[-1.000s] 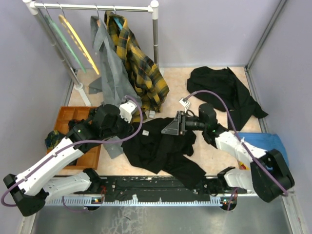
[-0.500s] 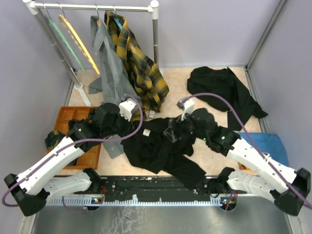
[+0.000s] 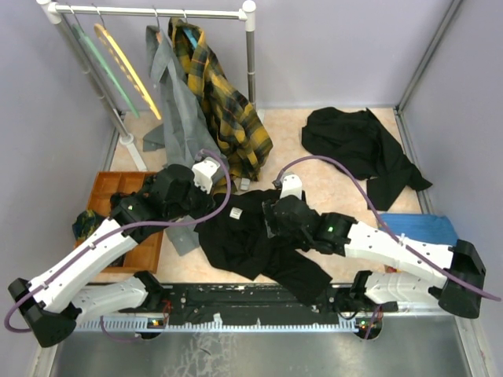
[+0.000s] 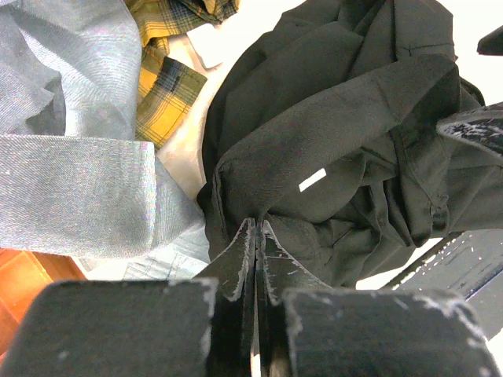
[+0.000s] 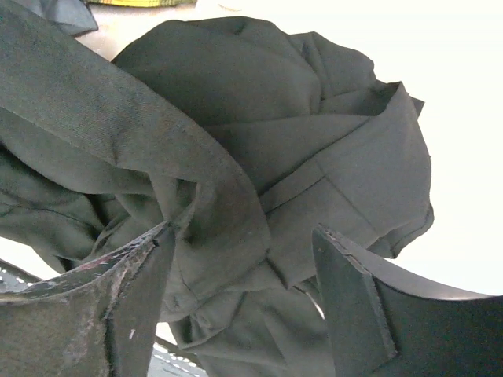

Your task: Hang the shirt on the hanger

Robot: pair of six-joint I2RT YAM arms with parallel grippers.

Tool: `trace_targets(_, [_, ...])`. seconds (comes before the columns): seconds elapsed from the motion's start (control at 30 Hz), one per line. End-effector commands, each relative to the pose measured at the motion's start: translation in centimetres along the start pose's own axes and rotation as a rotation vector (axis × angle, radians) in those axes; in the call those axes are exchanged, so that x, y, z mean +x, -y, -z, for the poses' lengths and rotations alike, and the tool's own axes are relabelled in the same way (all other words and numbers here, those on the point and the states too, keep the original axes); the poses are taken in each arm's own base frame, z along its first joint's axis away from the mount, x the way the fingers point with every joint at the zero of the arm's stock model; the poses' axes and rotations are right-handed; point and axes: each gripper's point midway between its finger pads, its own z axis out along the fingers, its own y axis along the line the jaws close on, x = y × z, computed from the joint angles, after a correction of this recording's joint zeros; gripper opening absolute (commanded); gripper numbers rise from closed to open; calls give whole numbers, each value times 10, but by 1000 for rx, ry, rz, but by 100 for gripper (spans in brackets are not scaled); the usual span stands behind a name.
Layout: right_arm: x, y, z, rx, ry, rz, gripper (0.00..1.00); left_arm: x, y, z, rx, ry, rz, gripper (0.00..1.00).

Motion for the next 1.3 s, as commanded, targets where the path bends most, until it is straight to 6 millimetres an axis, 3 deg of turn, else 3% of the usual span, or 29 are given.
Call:
trace_targets(0.0, [2,-8,-11,29,37,-94,66,-15,-2,3,-9,42,20,0])
trace_targets(0.13, [0,-10,-16,32,47,-91,51,-13,-2,2,-10,41,23,0])
trace_targets(0.27, [-11,-14,-3,-28,57,5,18,-13,-6,6,-25,37,26,0])
trace_targets(0.37, [-26,-22,16,-145,74,53,0,-17,-9,12,-42,38,36,0])
trace_targets(0.47, [-49,-21,40,-278,86,35,0,-35,-8,26,-34,79,50,0])
trace_targets(0.57, [-94,-22,79,-420,165,21,0,-67,-1,45,7,147,53,0])
trace_targets(0.67, [-151,-23,123,-504,270,29,0,-115,8,71,59,249,41,0])
trace_targets(0.8, [-236,-18,178,-455,443,55,0,-185,20,111,131,410,28,0])
trace_targets(0.83, [-264,-17,202,-444,520,56,0,-202,25,120,156,448,21,0])
trace_targets(0.97, [-336,-7,256,-367,688,77,0,-266,42,168,257,636,-7,0])
trace_targets(1.0, [-349,-8,268,-366,721,89,0,-283,46,189,281,703,-13,0])
trace_targets(1.1, [-375,-16,292,-400,777,109,0,-314,57,228,353,826,-31,0])
trace_targets(1.17, [-381,-18,308,-428,816,98,0,-324,63,245,394,872,-40,0])
trace_targets(1.27, [-362,-27,295,-487,739,85,0,-318,63,236,396,841,-34,0])
